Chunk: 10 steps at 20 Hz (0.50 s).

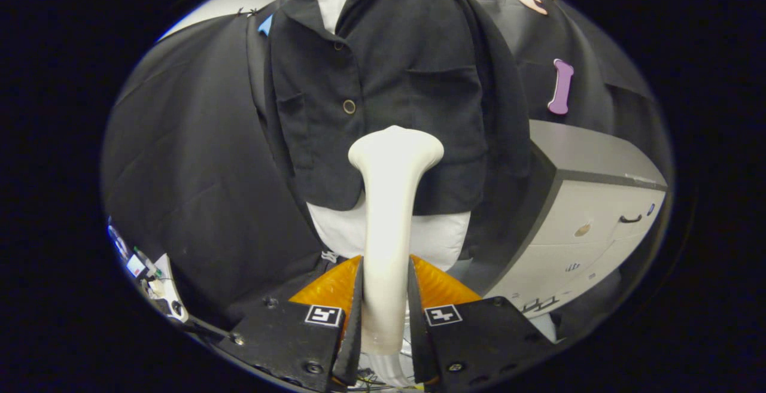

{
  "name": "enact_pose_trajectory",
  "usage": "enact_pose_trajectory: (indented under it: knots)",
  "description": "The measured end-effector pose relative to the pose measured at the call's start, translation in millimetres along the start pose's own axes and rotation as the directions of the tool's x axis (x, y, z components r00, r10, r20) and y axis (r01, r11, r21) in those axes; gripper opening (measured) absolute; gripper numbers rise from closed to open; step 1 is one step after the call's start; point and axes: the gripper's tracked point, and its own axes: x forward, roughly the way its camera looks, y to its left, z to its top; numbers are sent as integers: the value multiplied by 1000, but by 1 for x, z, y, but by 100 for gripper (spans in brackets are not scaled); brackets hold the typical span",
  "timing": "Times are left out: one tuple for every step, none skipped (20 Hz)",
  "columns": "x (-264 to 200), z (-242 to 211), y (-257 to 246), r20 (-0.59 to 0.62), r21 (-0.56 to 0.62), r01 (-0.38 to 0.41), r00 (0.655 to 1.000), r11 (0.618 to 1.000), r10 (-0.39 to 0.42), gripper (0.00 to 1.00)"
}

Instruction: Iron the clothes twice with a garment steamer, once on the left side and once on the right side.

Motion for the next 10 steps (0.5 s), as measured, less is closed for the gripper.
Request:
enact_pose_trajectory:
  knots:
    - [-1,-2,-1,-8,4,-1,1000,1000,1,37]
    - [-1,-4,-1,-13,9,-2,1000,1000,2,37]
    - [-3,-3,0,-14,12,0,1000,1000,0,37]
    - [-5,0,-2,-9,13,2,1000,1000,-2,37]
    - [-9,4,-1,-1,16,2,1000,1000,-2,37]
    - [-14,9,1,10,16,2,1000,1000,-2,37]
    - [-20,18,3,21,18,0,1000,1000,0,37]
    - [-28,25,6,34,24,-6,999,1000,5,37]
    - [-36,35,11,54,28,-14,998,999,13,37]
    - [-44,45,15,79,30,-18,997,999,16,37]
